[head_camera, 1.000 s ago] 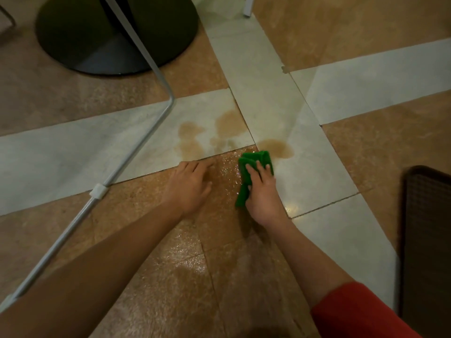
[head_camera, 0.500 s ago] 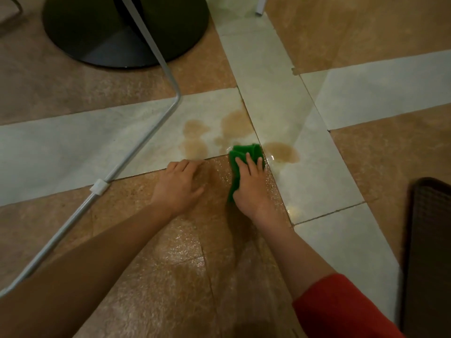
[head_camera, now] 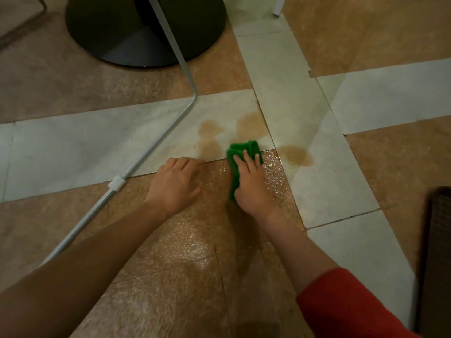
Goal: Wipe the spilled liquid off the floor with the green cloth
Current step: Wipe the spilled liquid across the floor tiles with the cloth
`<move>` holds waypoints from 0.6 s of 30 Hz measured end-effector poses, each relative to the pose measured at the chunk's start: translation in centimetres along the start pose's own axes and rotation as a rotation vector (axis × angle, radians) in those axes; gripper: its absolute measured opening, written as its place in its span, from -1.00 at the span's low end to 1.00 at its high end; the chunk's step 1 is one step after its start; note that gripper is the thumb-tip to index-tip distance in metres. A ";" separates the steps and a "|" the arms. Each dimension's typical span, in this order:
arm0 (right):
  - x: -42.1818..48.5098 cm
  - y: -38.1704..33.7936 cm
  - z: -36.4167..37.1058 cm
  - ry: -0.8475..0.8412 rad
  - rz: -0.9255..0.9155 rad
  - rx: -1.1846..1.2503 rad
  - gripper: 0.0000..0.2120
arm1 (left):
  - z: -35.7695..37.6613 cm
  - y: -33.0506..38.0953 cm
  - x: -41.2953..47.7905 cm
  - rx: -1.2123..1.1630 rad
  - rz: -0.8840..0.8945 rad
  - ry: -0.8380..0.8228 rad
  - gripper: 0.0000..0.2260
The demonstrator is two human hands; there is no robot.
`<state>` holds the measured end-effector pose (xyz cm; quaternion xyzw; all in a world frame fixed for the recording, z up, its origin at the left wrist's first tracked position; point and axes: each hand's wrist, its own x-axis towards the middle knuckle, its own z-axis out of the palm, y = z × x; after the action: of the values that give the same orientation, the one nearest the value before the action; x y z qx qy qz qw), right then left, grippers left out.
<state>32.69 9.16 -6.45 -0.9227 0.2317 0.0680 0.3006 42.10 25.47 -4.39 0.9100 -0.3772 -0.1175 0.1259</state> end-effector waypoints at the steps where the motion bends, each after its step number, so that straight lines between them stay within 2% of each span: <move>1: 0.2 -0.6 0.3 -0.005 -0.018 -0.008 -0.23 | -0.1 0.0 0.0 -0.001 -0.009 -0.004 -0.52; 7: -3.6 0.5 2.3 -0.085 -0.283 -0.018 -0.34 | -0.3 0.3 0.4 -0.017 -0.033 0.012 -0.53; 10: -3.6 1.1 2.1 -0.083 -0.228 -0.025 -0.35 | -0.5 -0.3 -0.1 -0.007 -0.025 -0.005 -0.51; 14: -1.4 -1.6 2.2 -0.059 -0.089 -0.023 -0.29 | -1.2 -1.1 -0.3 0.000 -0.030 -0.007 -0.51; 18: -1.8 -2.0 2.5 -0.073 -0.189 -0.066 -0.29 | -1.6 -1.2 -0.5 -0.048 -0.031 -0.008 -0.50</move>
<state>32.07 12.74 -7.00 -0.9468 0.1299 0.0805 0.2832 43.04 26.88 -3.25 0.9120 -0.3605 -0.1321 0.1446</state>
